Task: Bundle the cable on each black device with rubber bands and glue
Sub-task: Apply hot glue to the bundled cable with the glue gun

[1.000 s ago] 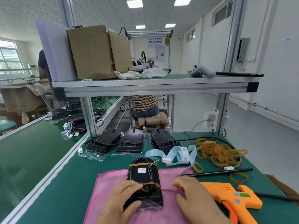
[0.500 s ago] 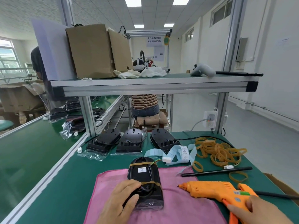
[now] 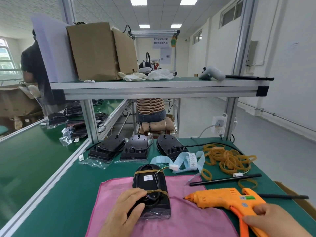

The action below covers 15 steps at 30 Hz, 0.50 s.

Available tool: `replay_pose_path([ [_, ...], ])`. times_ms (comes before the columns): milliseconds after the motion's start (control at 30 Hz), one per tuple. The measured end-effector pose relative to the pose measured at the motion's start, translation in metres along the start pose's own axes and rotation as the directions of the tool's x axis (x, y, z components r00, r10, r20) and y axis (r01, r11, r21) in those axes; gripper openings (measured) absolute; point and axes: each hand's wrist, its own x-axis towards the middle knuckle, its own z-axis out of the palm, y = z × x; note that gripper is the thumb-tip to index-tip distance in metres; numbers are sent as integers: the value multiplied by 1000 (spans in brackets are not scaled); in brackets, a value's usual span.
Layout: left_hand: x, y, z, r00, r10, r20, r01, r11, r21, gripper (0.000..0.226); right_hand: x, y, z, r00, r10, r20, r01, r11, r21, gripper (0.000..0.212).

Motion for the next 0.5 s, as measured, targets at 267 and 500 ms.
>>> replay_pose_path([
  [267,0,-3,0,1000,28,-4,-28,1000,-13,32,67,-98,14,872,-434,227,463,882,-91,41],
  [500,0,-6,2,999,33,-20,-33,999,-1,33,21,-123,-27,694,-646,318,449,733,511,34],
])
